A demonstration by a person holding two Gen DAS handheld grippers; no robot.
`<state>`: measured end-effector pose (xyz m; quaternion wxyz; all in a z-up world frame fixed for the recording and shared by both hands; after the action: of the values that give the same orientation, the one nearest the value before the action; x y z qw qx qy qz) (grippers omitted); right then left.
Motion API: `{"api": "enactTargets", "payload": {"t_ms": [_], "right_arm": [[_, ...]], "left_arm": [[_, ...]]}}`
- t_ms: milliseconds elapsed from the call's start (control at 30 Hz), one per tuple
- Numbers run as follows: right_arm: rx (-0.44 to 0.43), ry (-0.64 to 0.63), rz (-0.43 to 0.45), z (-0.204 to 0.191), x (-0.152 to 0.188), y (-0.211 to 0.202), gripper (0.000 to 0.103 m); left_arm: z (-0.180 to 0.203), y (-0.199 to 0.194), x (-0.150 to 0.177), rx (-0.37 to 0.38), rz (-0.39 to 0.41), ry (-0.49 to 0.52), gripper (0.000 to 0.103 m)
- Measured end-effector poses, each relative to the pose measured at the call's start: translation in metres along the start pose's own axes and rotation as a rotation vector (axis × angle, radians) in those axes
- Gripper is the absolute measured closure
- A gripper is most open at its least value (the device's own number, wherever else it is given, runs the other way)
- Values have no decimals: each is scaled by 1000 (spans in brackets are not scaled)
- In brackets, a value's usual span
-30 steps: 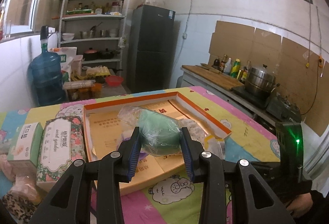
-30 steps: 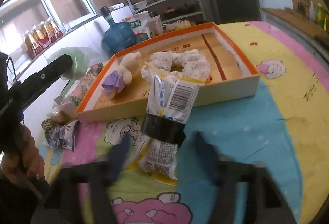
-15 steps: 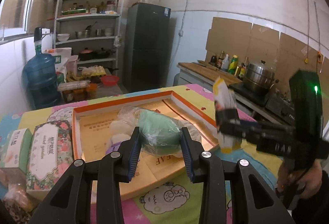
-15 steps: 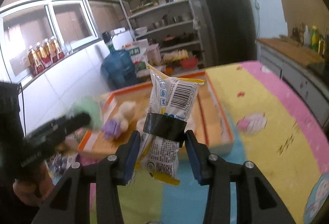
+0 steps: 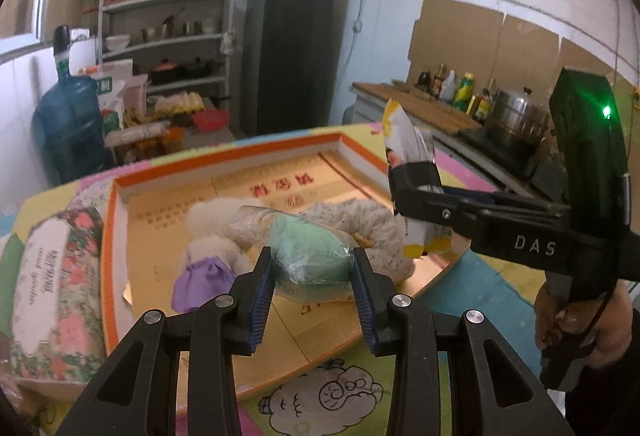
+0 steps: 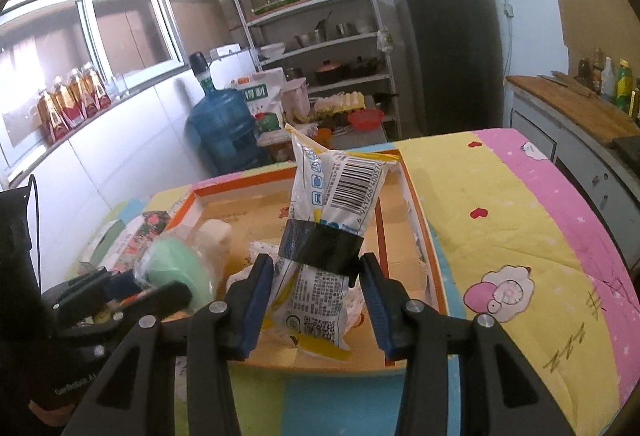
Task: Organize soft objects
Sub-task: 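Lower both items into the box and open both grippers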
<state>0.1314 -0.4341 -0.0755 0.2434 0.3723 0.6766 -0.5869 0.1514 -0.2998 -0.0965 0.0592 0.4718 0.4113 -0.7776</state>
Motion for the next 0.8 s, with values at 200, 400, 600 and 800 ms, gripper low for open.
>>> {"api": "enactTargets", "payload": {"t_ms": [200,400,600,800], "right_arm": [[5,-7,-45,2,4,18,58],[-18,3,-68,3,7,29,56],[-22,4,-51,3,8,26,48],[-22,12,-30,0,7,15,47]], "left_arm": [[-9,16,8,2,-48,-30,63],[-12,19,11,-12,-68,-50,48],[-12,9,8,-30,-35,-41,33],[-5,-6,8,-53,-14,-7,33]]}}
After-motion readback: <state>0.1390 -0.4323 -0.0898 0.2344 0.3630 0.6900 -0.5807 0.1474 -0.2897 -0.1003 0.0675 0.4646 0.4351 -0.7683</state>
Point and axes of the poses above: each gripper's, at about its wrist camera, not at the fingertips, and y roughly the way its jaws point, z to its right, x to its underside, the point moved 6 cm from there along y, roughly the way its jaws point, and after that the axes turned 8 degrees about x, right-handed, at the moved point
